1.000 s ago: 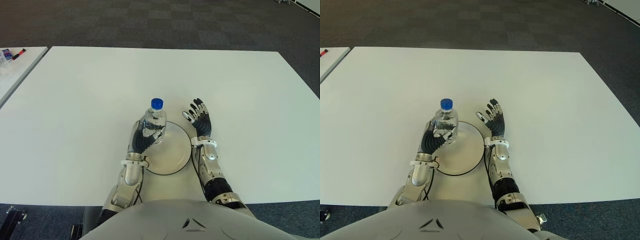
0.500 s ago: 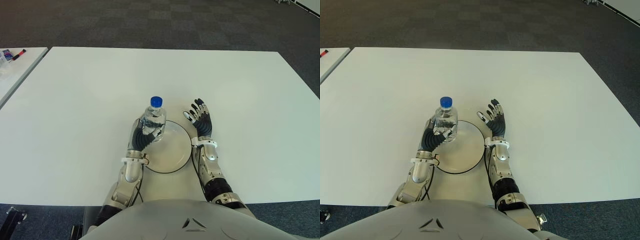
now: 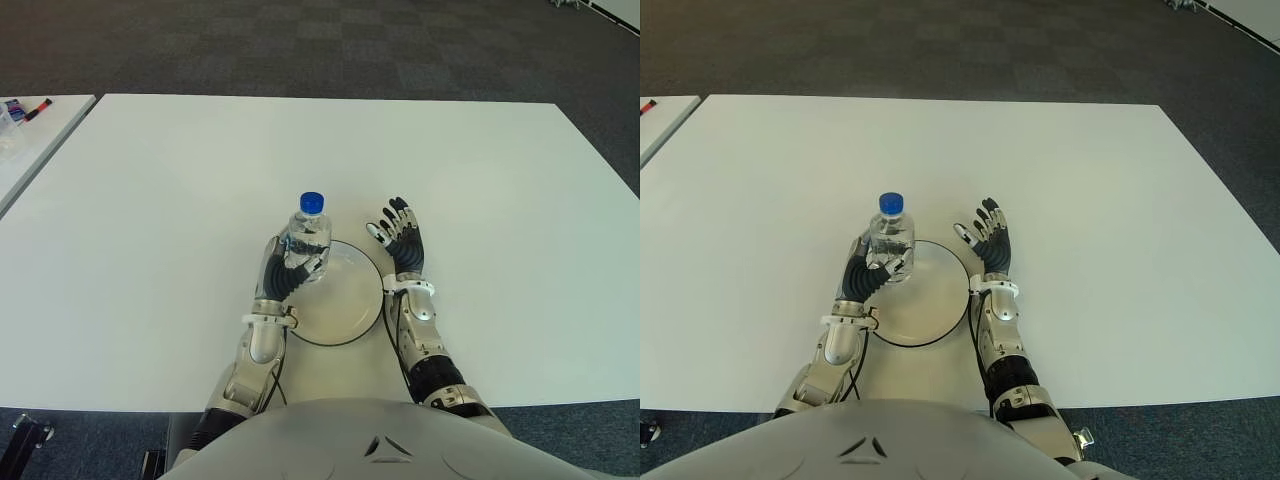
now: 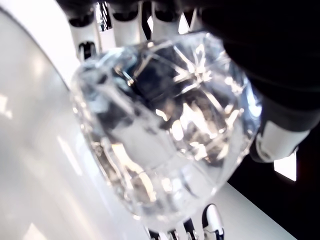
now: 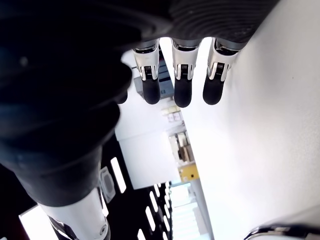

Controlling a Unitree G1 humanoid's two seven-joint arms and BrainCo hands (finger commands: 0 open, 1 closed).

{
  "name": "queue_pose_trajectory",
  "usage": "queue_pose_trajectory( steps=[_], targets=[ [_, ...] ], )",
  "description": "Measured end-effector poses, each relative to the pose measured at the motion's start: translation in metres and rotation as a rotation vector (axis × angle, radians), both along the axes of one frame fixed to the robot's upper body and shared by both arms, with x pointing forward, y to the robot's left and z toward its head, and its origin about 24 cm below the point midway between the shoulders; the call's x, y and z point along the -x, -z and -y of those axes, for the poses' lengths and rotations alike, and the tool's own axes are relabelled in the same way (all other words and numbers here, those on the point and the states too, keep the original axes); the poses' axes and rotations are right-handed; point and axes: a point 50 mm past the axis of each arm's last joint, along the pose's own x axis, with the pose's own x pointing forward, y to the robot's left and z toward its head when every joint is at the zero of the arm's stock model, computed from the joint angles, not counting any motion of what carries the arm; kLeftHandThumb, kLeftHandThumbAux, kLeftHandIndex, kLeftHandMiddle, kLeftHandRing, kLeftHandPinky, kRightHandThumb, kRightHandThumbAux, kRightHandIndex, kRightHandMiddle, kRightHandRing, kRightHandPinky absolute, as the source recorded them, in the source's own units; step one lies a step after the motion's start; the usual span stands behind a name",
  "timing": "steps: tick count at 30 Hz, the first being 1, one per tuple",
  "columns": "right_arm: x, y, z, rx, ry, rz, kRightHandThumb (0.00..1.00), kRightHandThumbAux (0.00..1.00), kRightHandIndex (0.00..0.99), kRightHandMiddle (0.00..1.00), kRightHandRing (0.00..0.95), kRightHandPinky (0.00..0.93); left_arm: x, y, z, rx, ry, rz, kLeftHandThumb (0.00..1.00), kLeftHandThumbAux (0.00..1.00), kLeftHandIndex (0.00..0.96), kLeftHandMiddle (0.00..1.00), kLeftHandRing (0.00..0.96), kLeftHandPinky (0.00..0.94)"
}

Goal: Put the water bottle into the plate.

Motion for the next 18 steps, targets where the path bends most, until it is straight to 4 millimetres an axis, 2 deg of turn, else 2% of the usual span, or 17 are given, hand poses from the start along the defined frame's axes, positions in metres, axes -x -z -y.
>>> queue_pose_trajectory(
  steps=[8,12,14,16,18],
  targets=[
    [-0.0011,-0.0001,-0.0006,0.002,-0.002,0.001,0.001,0.882,0.103,0.109,0.106,0.136,-0.0015,-0.0001,-0.0008,0.003,-0.004,0.013,0.853,0.667,0.4,0.54,0.877,0.877],
    [-0.0018,-0.0001,-0.0008,0.002,-0.003,0.001,0.0,0.885,0.102,0.108,0.107,0.138,-0.001,-0.0001,-0.001,0.02,0.006,0.032,0.854,0.667,0.401,0.541,0.859,0.821],
    [-0.0021,-0.0001,-0.0009,0.002,-0.004,0.001,0.0,0.887,0.102,0.108,0.107,0.139,-0.0007,0.0,-0.0014,0.033,0.012,0.042,0.853,0.666,0.399,0.553,0.778,0.726],
    [-0.0023,-0.0001,-0.0008,0.001,-0.004,0.001,0.0,0.89,0.102,0.108,0.108,0.141,-0.0006,0.0003,-0.0018,0.045,0.02,0.055,0.843,0.67,0.383,0.54,0.617,0.569],
    [-0.0025,-0.0001,-0.0008,0.001,-0.004,0.0,0.0,0.893,0.102,0.108,0.109,0.142,-0.0004,0.0004,-0.0021,0.054,0.034,0.073,0.837,0.674,0.375,0.524,0.54,0.498]
  ],
)
